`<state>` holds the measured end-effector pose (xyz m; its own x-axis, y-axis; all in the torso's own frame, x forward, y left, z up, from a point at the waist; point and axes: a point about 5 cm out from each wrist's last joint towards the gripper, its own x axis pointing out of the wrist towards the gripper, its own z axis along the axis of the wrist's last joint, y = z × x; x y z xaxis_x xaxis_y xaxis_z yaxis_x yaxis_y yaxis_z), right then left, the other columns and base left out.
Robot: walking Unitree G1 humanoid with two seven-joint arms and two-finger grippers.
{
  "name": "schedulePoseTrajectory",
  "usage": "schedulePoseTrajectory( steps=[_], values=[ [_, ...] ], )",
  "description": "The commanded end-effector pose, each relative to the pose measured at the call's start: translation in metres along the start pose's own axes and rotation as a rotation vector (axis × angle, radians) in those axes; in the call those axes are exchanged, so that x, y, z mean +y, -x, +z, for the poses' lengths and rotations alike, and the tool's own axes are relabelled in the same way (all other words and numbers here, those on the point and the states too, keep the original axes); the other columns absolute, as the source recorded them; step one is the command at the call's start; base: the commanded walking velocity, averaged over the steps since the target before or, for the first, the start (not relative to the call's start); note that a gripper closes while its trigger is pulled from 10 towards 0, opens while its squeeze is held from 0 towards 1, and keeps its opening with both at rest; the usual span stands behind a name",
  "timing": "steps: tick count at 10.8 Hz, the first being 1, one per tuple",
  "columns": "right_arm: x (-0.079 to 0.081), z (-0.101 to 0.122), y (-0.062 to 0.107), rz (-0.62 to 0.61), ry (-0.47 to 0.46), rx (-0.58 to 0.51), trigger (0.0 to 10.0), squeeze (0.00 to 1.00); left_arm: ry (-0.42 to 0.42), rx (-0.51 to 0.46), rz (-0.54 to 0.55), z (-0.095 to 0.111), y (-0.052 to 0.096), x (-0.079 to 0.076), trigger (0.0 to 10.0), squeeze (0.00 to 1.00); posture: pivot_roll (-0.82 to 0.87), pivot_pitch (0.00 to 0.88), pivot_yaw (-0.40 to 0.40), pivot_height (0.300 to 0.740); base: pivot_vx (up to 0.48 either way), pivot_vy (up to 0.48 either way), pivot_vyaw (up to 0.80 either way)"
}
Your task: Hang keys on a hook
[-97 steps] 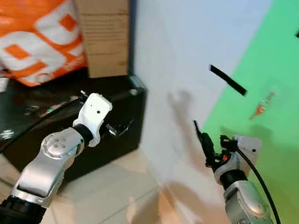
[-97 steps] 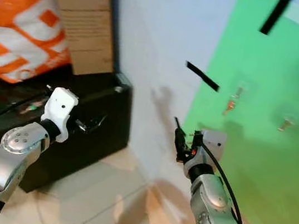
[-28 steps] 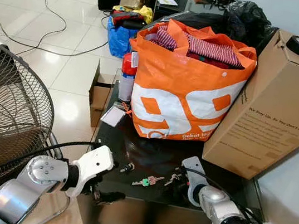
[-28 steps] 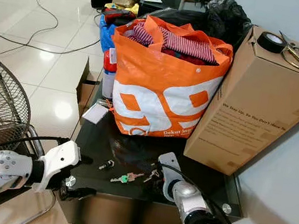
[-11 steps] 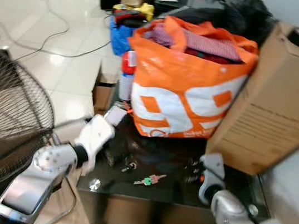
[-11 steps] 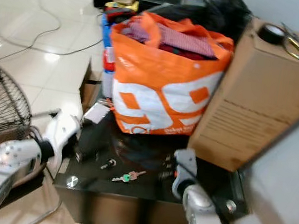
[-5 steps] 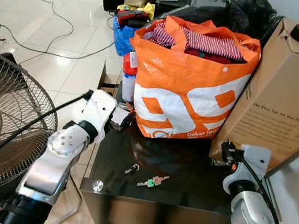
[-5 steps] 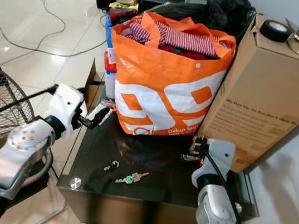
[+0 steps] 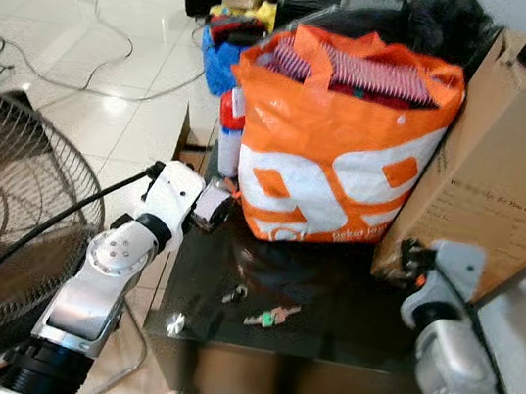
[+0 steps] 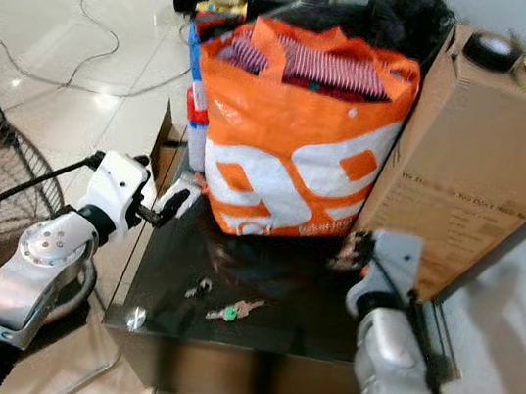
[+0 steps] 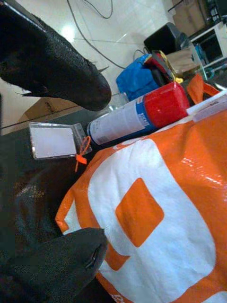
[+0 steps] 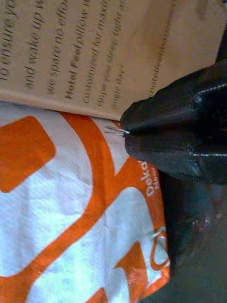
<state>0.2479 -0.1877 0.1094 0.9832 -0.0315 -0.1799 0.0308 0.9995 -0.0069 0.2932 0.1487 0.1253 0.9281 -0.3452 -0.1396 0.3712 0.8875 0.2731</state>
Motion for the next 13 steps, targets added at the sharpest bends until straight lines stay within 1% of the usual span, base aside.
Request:
schedulePoseTrajectory(
  steps=[1, 3, 5, 8, 11, 13],
  values=[
    [0.000, 0.002, -0.001, -0.002, 0.011, 0.004, 10.0, 0.00, -0.004, -0.008, 0.012, 0.002, -0.001, 0.002, 10.0, 0.00, -0.09, 0.000, 0.029, 0.740, -0.247, 0.000, 0.00],
    [0.001, 0.003, -0.002, 0.000, 0.010, 0.007, 10.0, 0.00, -0.004, -0.013, 0.015, 0.002, -0.003, 0.003, 10.0, 0.00, -0.10, 0.000, 0.035, 0.740, -0.246, 0.000, 0.00],
    [0.002, 0.002, 0.000, 0.001, 0.014, 0.013, 10.0, 0.00, -0.001, -0.017, 0.010, 0.003, -0.004, 0.001, 10.0, 0.00, -0.10, 0.000, 0.030, 0.740, -0.247, 0.000, 0.00],
    [-0.001, 0.004, 0.001, -0.009, 0.026, 0.019, 10.0, 0.00, 0.005, -0.025, 0.008, 0.003, -0.008, 0.000, 10.0, 0.00, -0.13, 0.000, 0.037, 0.740, -0.246, 0.000, 0.00],
    [-0.002, 0.000, 0.004, -0.022, 0.023, 0.039, 10.0, 0.00, 0.008, -0.028, 0.001, 0.003, -0.011, -0.002, 10.0, 0.00, -0.13, 0.000, 0.042, 0.740, 0.000, 0.000, 0.00],
    [-0.001, -0.001, 0.006, -0.016, 0.023, 0.045, 10.0, 0.00, 0.011, -0.031, -0.001, 0.004, -0.011, -0.004, 10.0, 0.00, -0.13, 0.000, 0.032, 0.740, 0.000, 0.000, 0.00]
  ],
)
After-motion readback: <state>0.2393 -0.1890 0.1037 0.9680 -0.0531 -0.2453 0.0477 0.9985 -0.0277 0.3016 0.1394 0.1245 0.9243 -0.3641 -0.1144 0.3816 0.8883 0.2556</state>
